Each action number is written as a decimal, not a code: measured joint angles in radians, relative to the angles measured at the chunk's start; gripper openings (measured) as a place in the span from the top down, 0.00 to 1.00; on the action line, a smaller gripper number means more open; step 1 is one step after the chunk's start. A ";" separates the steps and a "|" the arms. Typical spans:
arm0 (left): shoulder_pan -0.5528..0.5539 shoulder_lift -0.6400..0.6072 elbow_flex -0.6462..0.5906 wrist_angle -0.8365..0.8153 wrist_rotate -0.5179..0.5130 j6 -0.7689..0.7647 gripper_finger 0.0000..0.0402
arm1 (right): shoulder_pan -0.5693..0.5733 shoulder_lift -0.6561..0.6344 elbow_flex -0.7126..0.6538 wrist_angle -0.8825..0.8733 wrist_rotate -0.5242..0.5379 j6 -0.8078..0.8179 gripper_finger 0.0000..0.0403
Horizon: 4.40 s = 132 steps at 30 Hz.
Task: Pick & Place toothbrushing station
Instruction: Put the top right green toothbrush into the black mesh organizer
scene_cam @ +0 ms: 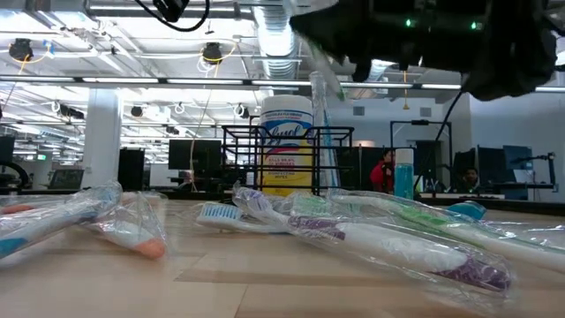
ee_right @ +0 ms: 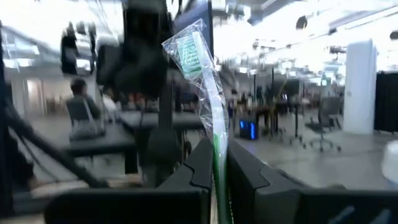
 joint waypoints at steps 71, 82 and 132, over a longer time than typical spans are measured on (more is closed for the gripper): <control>-0.033 0.000 -0.282 0.332 -0.073 -0.047 0.88 | -0.039 0.118 -0.071 0.008 -0.036 0.164 0.84; -0.032 0.000 -0.392 0.329 -0.199 -0.038 0.87 | -0.002 -0.042 -0.071 -0.119 -0.036 0.076 0.84; 0.010 0.254 -0.431 0.625 -0.403 0.299 0.99 | -0.001 -0.113 -0.068 -0.215 -0.039 0.050 0.84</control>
